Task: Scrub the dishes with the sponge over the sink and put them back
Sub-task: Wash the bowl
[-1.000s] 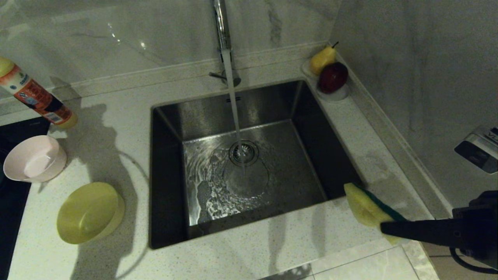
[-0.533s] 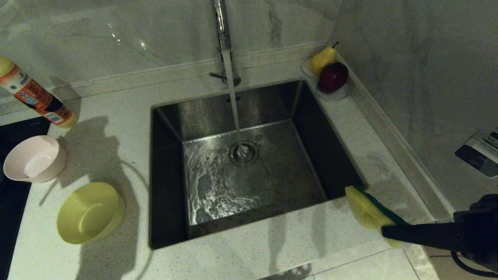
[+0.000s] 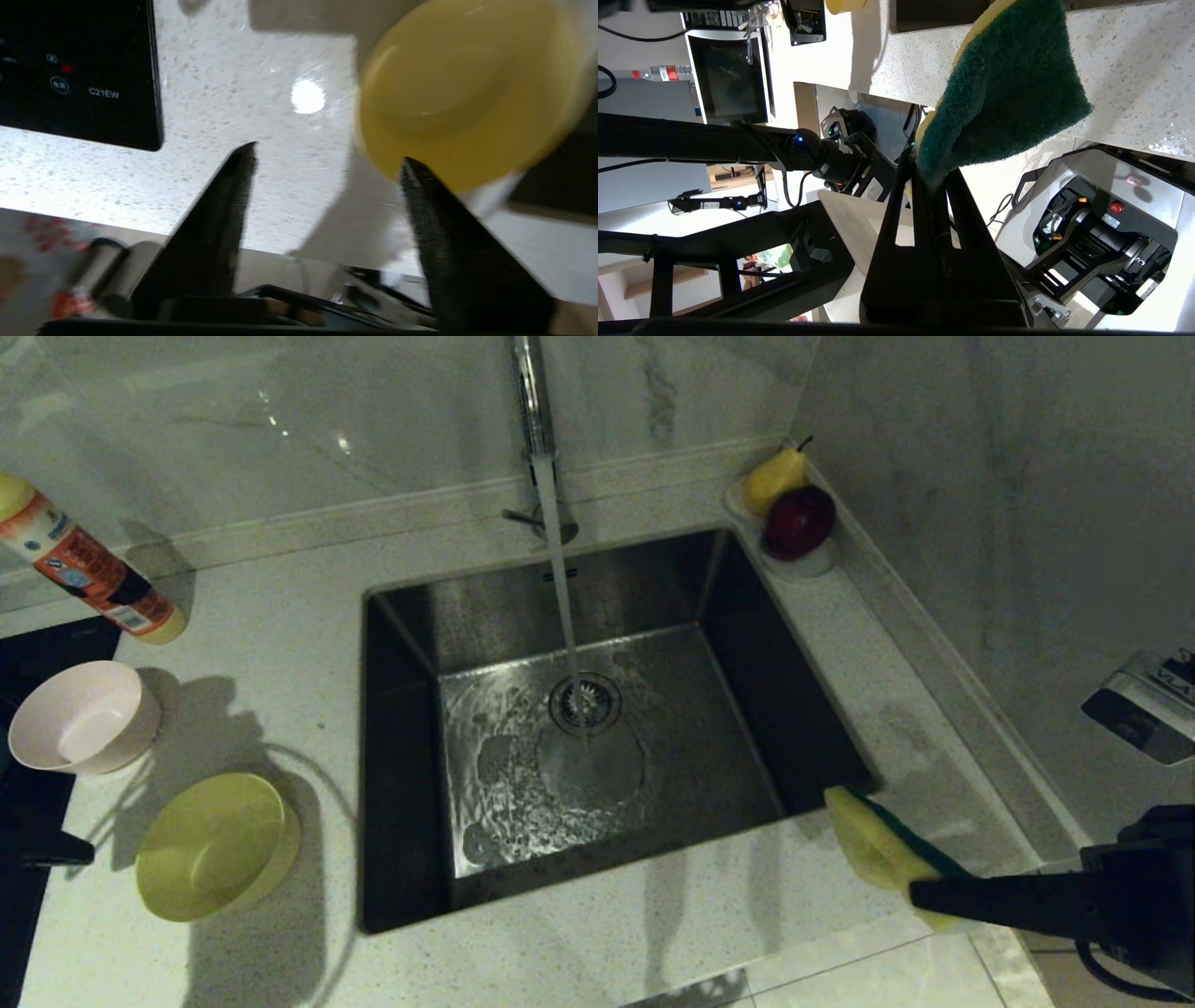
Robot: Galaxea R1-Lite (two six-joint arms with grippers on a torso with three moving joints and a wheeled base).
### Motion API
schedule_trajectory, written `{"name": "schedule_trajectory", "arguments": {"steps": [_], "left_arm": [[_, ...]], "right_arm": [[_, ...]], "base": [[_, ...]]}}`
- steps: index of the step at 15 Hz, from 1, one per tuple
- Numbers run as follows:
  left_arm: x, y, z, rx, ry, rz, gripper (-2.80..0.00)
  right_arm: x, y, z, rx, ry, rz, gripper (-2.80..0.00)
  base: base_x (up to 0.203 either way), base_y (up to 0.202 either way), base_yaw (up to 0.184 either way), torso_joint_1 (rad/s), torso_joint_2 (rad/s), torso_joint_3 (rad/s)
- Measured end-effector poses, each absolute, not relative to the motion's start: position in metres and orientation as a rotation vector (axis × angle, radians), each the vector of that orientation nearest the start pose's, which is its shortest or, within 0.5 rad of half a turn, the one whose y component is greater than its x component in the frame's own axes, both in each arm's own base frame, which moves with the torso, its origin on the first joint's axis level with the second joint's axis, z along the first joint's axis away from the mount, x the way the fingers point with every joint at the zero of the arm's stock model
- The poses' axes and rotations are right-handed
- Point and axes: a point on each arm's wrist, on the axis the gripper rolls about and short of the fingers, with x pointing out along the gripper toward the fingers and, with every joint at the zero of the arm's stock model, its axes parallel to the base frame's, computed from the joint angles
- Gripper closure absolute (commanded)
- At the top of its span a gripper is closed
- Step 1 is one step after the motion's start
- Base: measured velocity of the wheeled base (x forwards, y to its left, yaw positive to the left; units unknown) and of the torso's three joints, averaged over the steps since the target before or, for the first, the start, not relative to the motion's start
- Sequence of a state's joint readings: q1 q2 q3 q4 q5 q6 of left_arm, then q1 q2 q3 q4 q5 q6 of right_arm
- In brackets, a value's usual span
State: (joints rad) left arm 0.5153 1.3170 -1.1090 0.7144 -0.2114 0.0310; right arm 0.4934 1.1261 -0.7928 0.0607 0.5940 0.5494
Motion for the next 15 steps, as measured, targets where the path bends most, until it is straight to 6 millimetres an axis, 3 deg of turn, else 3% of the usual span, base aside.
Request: {"name": "schedule_trajectory", "arguments": {"steps": [5,15], "left_arm": [[0.159,0.076,0.216,-0.276,0.91,0.257,-2.8],[0.17,0.078,0.181,-0.283,0.947,0.299,-2.8]], "right_arm": [[0.132,0.083,0.243,0.508,0.707,0.917,0.0],[0.132,0.083,0.243,0.51,0.706,0.916,0.0]], "base": [[0.0,0.0,0.0,0.0,0.0,0.0],[0.0,0.0,0.0,0.0,0.0,0.0]]}}
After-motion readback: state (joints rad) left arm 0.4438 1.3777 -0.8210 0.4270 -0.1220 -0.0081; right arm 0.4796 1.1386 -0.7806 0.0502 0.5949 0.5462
